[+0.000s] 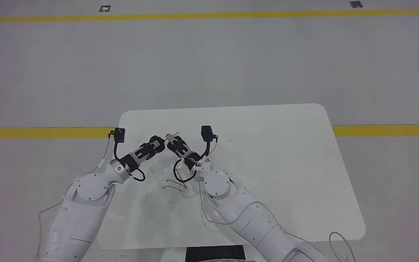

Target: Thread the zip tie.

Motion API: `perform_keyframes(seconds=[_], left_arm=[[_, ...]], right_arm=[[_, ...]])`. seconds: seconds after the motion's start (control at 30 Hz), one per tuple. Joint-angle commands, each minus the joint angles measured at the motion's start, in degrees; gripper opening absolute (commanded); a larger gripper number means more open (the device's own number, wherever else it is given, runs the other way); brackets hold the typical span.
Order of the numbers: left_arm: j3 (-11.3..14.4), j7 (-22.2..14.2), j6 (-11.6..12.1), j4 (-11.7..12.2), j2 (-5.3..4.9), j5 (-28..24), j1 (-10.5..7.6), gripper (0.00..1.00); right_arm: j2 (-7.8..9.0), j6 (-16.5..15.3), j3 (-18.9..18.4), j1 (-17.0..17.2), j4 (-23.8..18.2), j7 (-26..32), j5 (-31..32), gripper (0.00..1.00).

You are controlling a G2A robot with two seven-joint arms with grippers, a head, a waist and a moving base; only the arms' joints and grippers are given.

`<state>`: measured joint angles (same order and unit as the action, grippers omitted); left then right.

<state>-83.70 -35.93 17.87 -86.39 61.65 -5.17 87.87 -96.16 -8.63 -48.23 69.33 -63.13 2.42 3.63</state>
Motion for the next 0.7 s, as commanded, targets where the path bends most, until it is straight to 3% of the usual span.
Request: perform_keyframes(seconds=[0.0,0.17,0.23,0.3,0.37,0.67], left_arm=[[0.03,-0.02,0.06,0.02,-0.05,-0.15,0.00,0.00],[-0.05,-0.07,0.13,0.06,-0.20,-0.54,-0.06,0.00],[-0.22,-0.09,0.15,-0.04,-0.28,-0.68,-0.03,0.00],[-0.75,-0.32,0.24,-0.37,-0.42,-1.17,0.12,0.00],[-1.45,-1.13,0.45,-0.73,-0.55,-2.74,0.53,0.00],[-6.90,-14.45,-0.31,-1.59,-2.08,-10.28,2.58,0.00]], right_arm=[[0.01,-0.03,-0.11,0.11,-0.14,-0.02,0.11,0.65],[0.09,0.05,-0.57,0.40,-0.52,-0.09,0.49,0.67],[0.18,0.06,-0.93,0.63,-0.74,-0.24,0.70,0.76],[0.41,0.05,-1.75,0.94,-1.01,-0.26,0.90,0.92],[0.73,-0.15,-2.59,1.33,-1.41,0.65,1.01,1.00],[3.21,-5.00,-8.27,2.36,-2.43,18.12,-3.41,1.00]])
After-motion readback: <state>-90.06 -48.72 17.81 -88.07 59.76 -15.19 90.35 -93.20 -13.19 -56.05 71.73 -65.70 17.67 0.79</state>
